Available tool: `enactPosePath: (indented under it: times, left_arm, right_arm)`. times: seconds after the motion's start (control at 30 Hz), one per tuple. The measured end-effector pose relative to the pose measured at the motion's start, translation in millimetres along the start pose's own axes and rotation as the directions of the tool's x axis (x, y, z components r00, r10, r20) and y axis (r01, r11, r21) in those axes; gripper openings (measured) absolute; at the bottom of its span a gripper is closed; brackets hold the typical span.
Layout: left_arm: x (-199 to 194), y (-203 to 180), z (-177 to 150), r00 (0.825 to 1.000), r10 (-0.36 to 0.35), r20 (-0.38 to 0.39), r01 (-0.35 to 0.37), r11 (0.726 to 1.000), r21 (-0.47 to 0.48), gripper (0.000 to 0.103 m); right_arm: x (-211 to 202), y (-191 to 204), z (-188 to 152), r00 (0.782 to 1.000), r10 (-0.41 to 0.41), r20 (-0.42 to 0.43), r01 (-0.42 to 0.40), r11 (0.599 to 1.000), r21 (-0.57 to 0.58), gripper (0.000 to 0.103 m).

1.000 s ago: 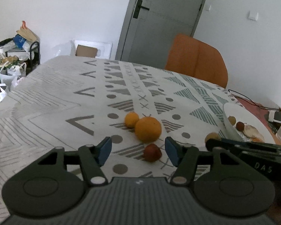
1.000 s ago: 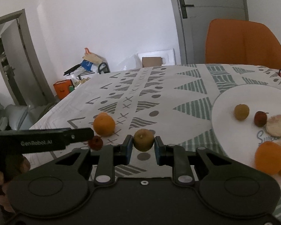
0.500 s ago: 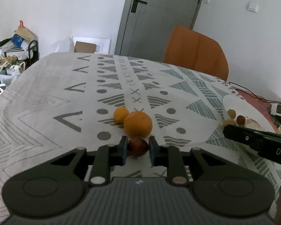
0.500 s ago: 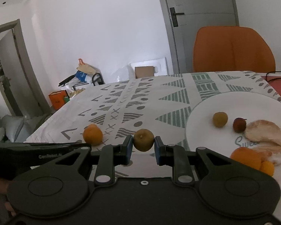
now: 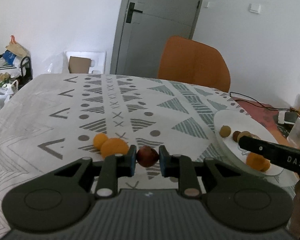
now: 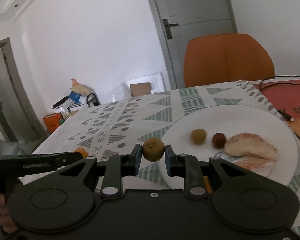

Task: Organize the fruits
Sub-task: 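Carry both small fruits onto the white plate and open both tools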

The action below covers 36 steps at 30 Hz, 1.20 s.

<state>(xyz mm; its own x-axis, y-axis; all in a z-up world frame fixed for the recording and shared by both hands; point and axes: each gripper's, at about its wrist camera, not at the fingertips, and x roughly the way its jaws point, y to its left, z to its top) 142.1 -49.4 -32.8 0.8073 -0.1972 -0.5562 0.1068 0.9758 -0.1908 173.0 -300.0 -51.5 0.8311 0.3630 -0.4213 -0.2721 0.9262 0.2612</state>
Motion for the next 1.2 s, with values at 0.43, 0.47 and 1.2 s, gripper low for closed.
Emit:
enactPosePath:
  times: [0.43, 0.47, 1.2]
  left_arm:
    - [7, -27, 5, 1.0, -0.028, 0.002, 0.027, 0.998, 0.05, 0.022]
    - [7, -29, 5, 1.0, -0.03, 0.002, 0.03, 0.998, 0.054, 0.022]
    - [26, -80, 16, 0.997, -0.075, -0.003, 0.074, 0.985, 0.156, 0.022]
  right_arm:
    - [-10, -33, -3, 0.998, -0.061, 0.021, 0.06, 0.997, 0.05, 0.023]
    - [-11, -36, -3, 0.998, -0.065, 0.023, 0.064, 0.996, 0.055, 0.023]
    - [-32, -87, -8, 0.986, -0.153, 0.059, 0.143, 0.978, 0.152, 0.029]
